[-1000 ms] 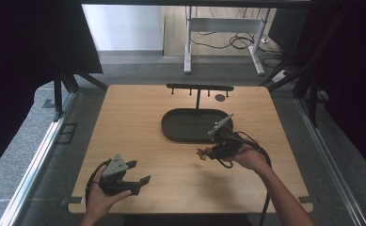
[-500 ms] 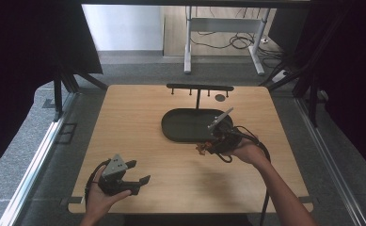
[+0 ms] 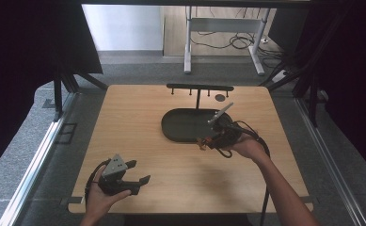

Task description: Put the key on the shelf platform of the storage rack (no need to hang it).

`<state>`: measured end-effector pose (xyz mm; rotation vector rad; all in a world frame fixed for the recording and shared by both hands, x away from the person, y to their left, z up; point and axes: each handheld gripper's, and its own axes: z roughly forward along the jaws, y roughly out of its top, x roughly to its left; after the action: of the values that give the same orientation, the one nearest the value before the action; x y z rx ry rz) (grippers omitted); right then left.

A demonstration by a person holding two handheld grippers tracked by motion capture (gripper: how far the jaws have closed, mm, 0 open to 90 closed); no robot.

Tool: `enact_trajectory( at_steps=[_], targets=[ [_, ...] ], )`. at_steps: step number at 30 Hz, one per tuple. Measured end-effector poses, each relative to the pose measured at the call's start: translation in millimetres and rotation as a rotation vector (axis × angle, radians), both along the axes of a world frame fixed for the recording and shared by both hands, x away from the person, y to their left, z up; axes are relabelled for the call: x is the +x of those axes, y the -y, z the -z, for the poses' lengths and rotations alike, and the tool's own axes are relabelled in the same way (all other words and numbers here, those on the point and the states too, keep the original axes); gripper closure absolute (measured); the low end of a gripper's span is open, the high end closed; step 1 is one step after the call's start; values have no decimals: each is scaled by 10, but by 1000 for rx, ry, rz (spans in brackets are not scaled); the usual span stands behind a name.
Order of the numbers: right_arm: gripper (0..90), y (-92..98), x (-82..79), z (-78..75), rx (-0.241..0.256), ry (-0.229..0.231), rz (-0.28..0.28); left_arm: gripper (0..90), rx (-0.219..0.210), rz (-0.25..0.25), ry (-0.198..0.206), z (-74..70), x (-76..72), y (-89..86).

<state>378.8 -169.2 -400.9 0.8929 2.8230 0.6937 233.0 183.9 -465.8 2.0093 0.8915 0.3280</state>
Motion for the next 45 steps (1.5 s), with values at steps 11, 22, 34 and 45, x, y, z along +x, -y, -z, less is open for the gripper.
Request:
enact_trajectory(
  at_steps=[11,22,34,45],
  targets=[
    [675,-7,125,-56,-9,19,4,240,1,3,-1,6,5,4],
    [675,-103,313,-38,-14,27,-1,239,-4,-1,1,-4,1,-23],
    [675,-115,517,9,-14,29,6,239,-4,2,1,2,6,-16],
    [674,-151,645,49,-12,41,0,239,-1,2,0,2,7,-22]
  ],
)
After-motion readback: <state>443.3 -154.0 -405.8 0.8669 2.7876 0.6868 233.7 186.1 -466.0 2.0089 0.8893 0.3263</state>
